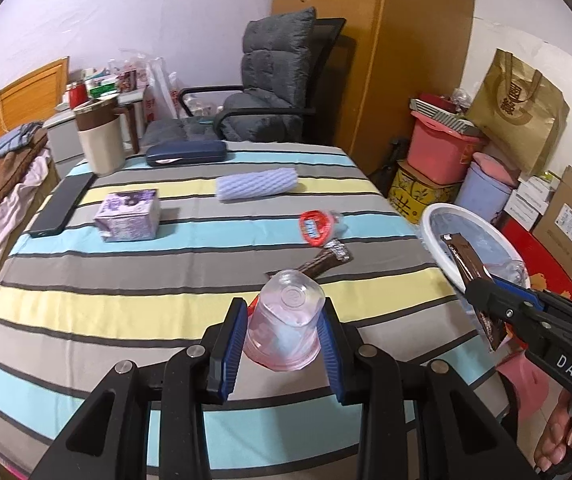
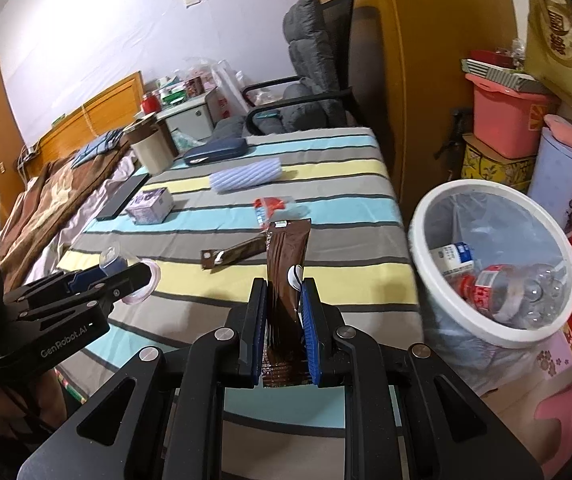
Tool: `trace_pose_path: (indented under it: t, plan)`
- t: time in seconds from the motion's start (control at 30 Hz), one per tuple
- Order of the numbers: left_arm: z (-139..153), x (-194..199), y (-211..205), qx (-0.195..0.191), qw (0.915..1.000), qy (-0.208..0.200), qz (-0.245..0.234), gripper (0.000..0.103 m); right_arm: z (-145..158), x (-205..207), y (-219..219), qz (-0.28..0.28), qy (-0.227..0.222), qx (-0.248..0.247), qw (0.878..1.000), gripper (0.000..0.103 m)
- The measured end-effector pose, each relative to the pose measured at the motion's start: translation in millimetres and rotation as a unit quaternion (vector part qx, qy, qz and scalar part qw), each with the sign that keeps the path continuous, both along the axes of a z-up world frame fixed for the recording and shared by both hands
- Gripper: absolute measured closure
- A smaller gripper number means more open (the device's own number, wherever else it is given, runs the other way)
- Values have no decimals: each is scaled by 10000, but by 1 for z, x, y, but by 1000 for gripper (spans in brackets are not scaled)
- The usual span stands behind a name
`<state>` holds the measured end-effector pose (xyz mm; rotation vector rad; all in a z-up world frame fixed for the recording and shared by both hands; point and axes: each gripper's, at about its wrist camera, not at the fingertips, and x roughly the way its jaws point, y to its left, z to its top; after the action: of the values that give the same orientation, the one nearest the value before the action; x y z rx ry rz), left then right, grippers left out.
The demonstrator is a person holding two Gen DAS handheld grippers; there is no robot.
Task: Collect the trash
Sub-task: 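Carry the clear cup and brown wrapper over the white bin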
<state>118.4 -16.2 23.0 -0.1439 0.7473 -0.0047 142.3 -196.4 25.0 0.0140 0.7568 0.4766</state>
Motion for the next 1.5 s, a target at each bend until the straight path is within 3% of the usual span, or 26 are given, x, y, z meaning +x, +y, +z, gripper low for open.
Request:
trace_pose_path:
  t: [0.73, 1.5]
  plan:
    - [1, 55, -103, -168, 9920, 49, -1253, 67, -3, 19, -89, -1154, 15, 106, 9933, 84]
    - [-5, 98, -166, -252, 9809, 90, -1927, 67, -30, 43, -137, -1738, 324, -12, 9842, 84]
